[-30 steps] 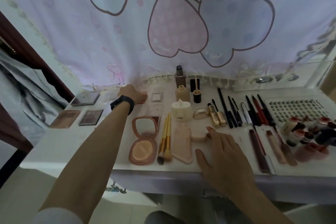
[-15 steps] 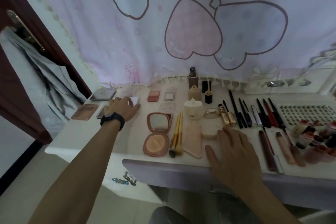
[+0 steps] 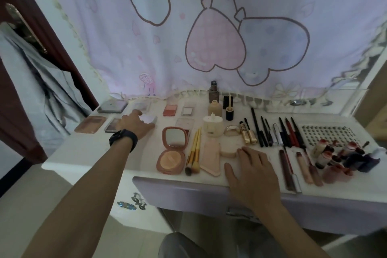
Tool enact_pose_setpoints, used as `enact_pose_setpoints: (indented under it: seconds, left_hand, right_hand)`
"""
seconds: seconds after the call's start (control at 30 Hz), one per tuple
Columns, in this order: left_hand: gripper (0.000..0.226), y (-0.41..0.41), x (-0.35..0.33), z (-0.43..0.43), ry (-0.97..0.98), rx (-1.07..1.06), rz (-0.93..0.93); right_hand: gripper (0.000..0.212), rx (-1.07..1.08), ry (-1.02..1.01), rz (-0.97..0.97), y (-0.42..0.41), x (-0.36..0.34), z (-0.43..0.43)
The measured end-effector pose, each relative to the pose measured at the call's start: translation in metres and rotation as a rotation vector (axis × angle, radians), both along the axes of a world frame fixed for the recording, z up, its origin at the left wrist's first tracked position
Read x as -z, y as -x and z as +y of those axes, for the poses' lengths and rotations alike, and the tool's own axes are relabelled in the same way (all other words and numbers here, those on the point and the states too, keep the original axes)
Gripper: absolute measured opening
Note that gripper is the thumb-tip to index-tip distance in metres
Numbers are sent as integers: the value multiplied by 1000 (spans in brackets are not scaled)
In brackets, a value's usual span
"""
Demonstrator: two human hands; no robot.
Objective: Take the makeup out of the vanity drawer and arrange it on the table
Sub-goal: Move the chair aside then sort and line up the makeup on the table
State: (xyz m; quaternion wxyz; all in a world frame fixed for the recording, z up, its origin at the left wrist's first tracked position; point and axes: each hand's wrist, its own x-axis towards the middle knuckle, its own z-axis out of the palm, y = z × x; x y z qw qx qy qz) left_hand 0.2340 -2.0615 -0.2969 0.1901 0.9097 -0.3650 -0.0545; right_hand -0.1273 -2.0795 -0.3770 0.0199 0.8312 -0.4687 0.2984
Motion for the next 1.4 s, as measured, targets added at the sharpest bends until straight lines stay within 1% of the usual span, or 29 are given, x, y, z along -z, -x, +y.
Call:
enact_pose_setpoints:
  seconds: [0.07, 0.17, 0.23, 0.3, 0.33, 0.4, 0.47, 0.53, 0.57, 0.6, 0.63, 0.67, 0.7, 0.73, 0.8, 0.87, 0.93, 1.0, 1.1, 1.2, 1.27, 1.33, 1.4]
  left_hand:
    - [81, 4, -8, 14, 128, -31, 117]
    - [90, 15, -27, 38, 371, -55, 291]
    - [85, 25, -39, 56, 533, -39, 397]
    - [70, 38, -49, 74, 666, 7, 495]
    - [64, 46, -53, 82, 711, 36, 536]
    - [58, 65, -60, 98, 761, 100, 595]
    - [55, 85, -62, 113, 778, 175, 654]
    - [55, 107, -62, 122, 786, 260, 698]
    - [56, 118, -61, 125, 783, 299, 713]
    - [58, 130, -60, 127, 772, 335, 719]
    - [60, 140, -58, 128, 755, 375, 712]
    - [64, 149, -56, 130, 726, 419, 691]
    - [68, 158, -53, 131, 687, 463, 661]
    - [71, 165, -50, 131, 647, 500, 620]
    - [72, 178, -43, 131, 590, 547, 517]
    - [73, 186, -38, 131, 589, 547, 419]
    - [73, 193, -35, 131, 622, 488, 422]
    - [73, 199, -32, 131, 648, 439, 439]
    - [73, 206, -32, 132, 671, 448, 394]
    - [69, 209, -37, 133, 659, 485, 316]
    - [71, 209, -39, 133, 624, 502, 275]
    - [75, 209, -40, 132, 587, 514, 238]
    - [79, 210, -40, 130, 546, 551, 175]
  right_hand:
    - [54, -7, -9, 14, 2, -2, 1]
    - [54, -16, -52, 57, 4, -6, 1]
    - [52, -42, -110, 128, 6, -9, 1]
    - [52, -72, -171, 195, 7, -14, 1]
    - [50, -80, -211, 142, 7, -16, 1]
    - [45, -102, -295, -108, 4, -26, 7]
    - [40, -137, -363, -367, 2, -40, 16]
    - [29, -218, -397, -529, -1, -60, 27]
    - [24, -285, -466, -605, -3, -71, 34]
    - [27, -360, -592, -690, -5, -83, 40]
    - [34, -421, -750, -759, -8, -92, 45]
    - [41, -452, -914, -790, -10, -99, 48]
    - [42, -471, -1044, -798, -11, -103, 51]
    - [38, -476, -1132, -810, -12, -107, 52]
    - [28, -447, -1239, -902, -8, -107, 54]
    - [27, -422, -1367, -1059, -4, -104, 54]
    - [30, -423, -1511, -1184, 0, -101, 55]
    - [35, -431, -1616, -1241, 2, -100, 56]
    - [37, -448, -1674, -1248, 7, -97, 58]
    - [42, -441, -1654, -1222, 11, -95, 55]
    - [40, -446, -1638, -1196, 15, -94, 52]
    - [39, -468, -1606, -1127, 17, -92, 48]
    - [40, -478, -1533, -989, 18, -92, 47]
